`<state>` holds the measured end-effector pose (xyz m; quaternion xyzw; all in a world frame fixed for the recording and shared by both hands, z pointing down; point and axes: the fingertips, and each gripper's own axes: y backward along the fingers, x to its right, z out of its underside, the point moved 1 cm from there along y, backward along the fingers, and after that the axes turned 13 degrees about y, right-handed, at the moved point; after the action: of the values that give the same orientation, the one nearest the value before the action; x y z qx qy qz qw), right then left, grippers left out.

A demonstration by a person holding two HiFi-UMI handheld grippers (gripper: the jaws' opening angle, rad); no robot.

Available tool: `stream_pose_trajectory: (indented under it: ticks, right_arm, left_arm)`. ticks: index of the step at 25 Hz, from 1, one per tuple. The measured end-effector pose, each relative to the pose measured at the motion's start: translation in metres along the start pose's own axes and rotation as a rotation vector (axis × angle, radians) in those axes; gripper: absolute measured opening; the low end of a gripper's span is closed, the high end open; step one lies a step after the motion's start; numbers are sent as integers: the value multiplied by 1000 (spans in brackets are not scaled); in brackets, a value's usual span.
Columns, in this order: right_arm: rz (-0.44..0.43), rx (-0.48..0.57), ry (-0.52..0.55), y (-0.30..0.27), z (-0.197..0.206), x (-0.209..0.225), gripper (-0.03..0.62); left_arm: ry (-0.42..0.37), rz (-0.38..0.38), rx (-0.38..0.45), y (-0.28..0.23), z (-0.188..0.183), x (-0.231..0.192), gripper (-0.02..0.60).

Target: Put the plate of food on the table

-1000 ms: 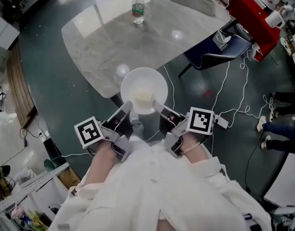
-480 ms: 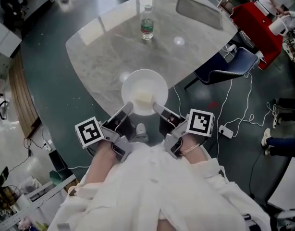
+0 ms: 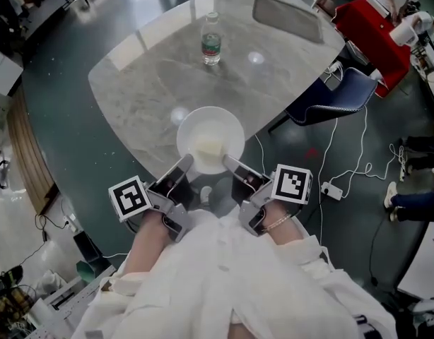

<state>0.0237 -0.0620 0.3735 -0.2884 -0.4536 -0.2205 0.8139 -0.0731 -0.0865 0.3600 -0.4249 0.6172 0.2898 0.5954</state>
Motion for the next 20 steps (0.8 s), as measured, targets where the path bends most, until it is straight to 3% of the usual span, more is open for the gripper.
stream_pose_trajectory:
  ticks: [11,20]
  right_arm:
    - [57,-44,-61,-9,-24,22,12]
    - [67,-91,-46,-21,-44,30,12]
  left_arm:
    - [33,-63,-14,-32,-15,-9,26]
    - [38,-75,10,-47,-27,-9,26]
